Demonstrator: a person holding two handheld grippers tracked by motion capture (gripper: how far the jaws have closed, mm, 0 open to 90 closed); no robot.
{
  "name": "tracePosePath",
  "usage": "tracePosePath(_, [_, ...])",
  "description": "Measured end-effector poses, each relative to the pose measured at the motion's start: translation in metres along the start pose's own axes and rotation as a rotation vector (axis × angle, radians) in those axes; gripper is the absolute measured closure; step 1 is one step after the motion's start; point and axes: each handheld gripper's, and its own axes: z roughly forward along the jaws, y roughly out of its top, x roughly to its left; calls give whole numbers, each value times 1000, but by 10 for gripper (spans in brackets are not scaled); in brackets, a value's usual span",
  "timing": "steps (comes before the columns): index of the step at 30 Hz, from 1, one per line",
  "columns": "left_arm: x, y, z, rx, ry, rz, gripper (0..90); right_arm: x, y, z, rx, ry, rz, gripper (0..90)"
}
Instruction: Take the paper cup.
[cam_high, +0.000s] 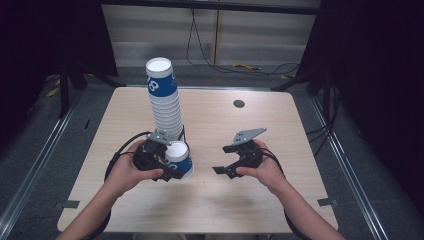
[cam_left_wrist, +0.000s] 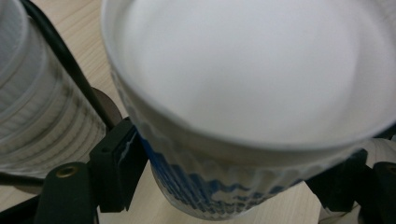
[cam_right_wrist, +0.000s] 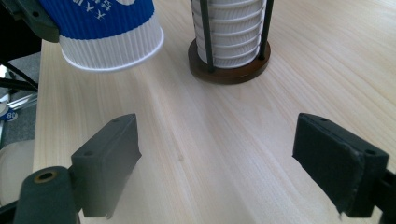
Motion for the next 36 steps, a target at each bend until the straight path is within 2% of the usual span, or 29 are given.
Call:
tracePosePath(5, [-2, 2, 8, 2, -8, 5, 230, 0, -3, 1, 2, 1, 2, 141])
tracePosePath(10, [-3, 6, 14, 33, -2, 8, 230, 0, -6, 1, 13, 3, -4, 141])
tracePosePath(23, [-6, 14, 34, 48, -12, 14, 230, -1, -13, -2, 23, 8, -2, 142])
tracePosePath(27, [-5, 15, 37, 52, -7, 25, 230, -1, -15, -1, 30, 7, 0, 142])
tracePosePath(28, [-3, 16, 36, 78, -12, 51, 230, -1, -15, -1, 33, 7, 2, 142])
tracePosePath(31, [-4, 17, 38, 73, -10, 41, 229, 0, -17, 1, 40, 7, 0, 143])
tracePosePath(36, [-4, 20, 42, 87, -7, 56, 230, 1, -18, 4, 47, 14, -5, 144])
